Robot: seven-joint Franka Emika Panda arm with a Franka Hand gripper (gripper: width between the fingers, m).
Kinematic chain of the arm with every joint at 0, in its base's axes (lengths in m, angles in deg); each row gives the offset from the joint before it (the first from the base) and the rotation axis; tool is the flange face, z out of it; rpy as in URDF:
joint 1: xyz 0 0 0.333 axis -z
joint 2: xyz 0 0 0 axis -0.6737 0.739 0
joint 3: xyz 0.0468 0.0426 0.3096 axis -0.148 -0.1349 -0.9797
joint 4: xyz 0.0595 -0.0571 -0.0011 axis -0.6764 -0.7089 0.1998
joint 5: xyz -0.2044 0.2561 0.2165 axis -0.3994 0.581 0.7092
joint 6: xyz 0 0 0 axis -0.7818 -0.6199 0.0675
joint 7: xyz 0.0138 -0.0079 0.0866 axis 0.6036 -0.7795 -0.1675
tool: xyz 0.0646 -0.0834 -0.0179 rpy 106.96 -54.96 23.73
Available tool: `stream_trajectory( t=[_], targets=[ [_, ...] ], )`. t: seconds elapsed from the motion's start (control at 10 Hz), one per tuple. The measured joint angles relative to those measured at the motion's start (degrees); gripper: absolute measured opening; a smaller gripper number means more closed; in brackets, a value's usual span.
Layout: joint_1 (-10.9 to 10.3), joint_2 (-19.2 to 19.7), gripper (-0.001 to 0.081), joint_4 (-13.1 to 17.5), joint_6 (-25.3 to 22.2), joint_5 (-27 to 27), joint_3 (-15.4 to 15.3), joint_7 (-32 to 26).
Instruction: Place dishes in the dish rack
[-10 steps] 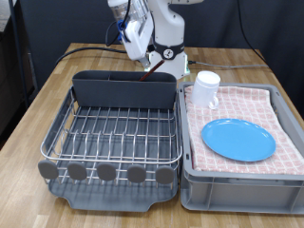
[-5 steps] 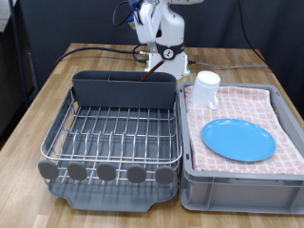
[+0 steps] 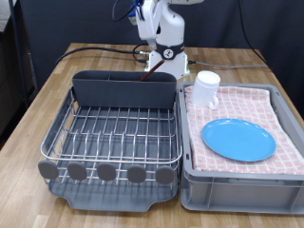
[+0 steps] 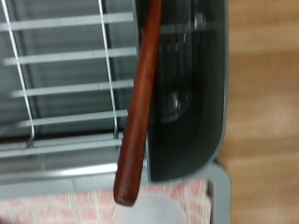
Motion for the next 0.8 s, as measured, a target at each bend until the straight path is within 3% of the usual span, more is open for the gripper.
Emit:
stream_trajectory(
  t=[0.3, 0.8],
  targets=[
    [0.4, -0.33, 0.0802, 4.11, -3.05, -4.59, -3.96, 3.69],
    [-0.48, -0.43, 0.0802, 11.65, -8.54, -3.85, -9.48, 7.35]
  ],
)
